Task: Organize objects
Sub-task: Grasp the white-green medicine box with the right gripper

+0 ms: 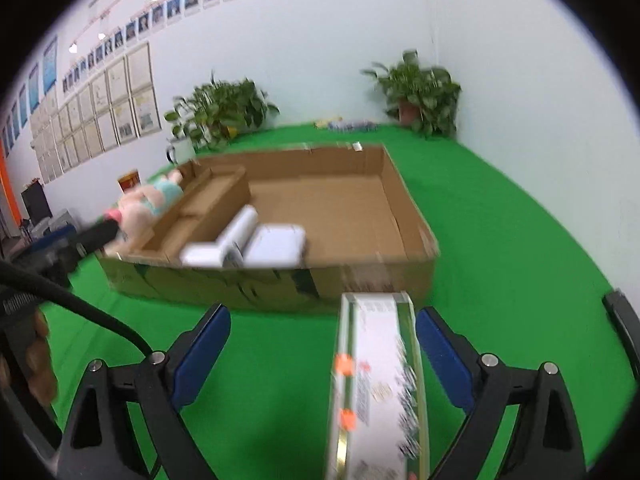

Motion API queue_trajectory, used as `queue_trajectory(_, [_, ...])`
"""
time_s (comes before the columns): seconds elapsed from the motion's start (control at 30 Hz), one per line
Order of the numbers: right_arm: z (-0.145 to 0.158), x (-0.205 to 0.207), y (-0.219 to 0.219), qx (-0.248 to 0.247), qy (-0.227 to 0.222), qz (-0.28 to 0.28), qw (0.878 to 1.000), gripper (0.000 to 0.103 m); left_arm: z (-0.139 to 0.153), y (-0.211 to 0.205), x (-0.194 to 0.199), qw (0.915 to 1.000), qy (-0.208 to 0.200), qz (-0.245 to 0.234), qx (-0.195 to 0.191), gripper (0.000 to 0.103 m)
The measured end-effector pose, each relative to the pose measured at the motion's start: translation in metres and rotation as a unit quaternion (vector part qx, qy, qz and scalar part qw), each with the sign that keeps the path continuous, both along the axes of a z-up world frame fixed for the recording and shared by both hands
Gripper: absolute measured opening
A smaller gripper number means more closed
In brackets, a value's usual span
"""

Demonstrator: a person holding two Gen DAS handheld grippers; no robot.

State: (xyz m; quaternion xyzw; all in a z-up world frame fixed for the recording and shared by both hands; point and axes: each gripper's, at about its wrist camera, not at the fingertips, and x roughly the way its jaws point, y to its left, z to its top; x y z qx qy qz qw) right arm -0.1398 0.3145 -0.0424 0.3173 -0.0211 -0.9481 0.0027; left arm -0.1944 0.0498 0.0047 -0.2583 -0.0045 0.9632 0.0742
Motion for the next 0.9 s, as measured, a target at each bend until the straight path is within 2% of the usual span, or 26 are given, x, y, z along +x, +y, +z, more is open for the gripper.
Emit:
queue_trajectory(0.1, [-0.018, 0.012, 0.003, 0.026, -0.03, -0.001, 0.999, 0.094, -0.011, -0.002, -0.002, 0.9997, -0.023, -0.009, 0.002, 0.102])
queue_trajectory(0.33, [-0.049, 0.025, 0.014, 0.026, -0.081, -0.02, 0.996, 0.092, -0.04, 0.004, -0.004, 0.9965, -0.072, -0.038, 0.017, 0.102])
queue_trajectory(0.4, [-0.05, 0.026, 0.017, 0.019, -0.084, -0.025, 0.996, 0.079, -0.045, 0.006, -0.002, 0.9953, -0.08, -0.048, 0.025, 0.102])
queue_trajectory(0.43, [-0.051, 0.025, 0.017, 0.017, -0.088, -0.023, 0.996, 0.061, -0.047, 0.007, -0.001, 0.9946, -0.084, -0.053, 0.03, 0.102])
queue_trajectory(0.53, [-0.052, 0.026, 0.014, 0.021, -0.094, -0.025, 0.995, 0.061, -0.051, 0.008, -0.001, 0.9914, -0.1, -0.071, 0.045, 0.102])
queue_trajectory(0.6, [-0.049, 0.029, 0.009, -0.01, -0.095, -0.001, 0.995, 0.061, -0.051, 0.007, -0.002, 0.9882, -0.112, -0.088, 0.056, 0.102])
queue_trajectory(0.77, [-0.031, 0.04, -0.013, -0.05, -0.067, 0.043, 0.996, 0.061, -0.057, 0.002, -0.006, 0.9725, -0.152, -0.132, 0.117, 0.102])
queue_trajectory(0.9, [-0.041, 0.04, -0.036, -0.015, -0.082, 0.066, 0.994, 0.063, -0.069, 0.006, -0.012, 0.9618, -0.182, -0.146, 0.142, 0.102])
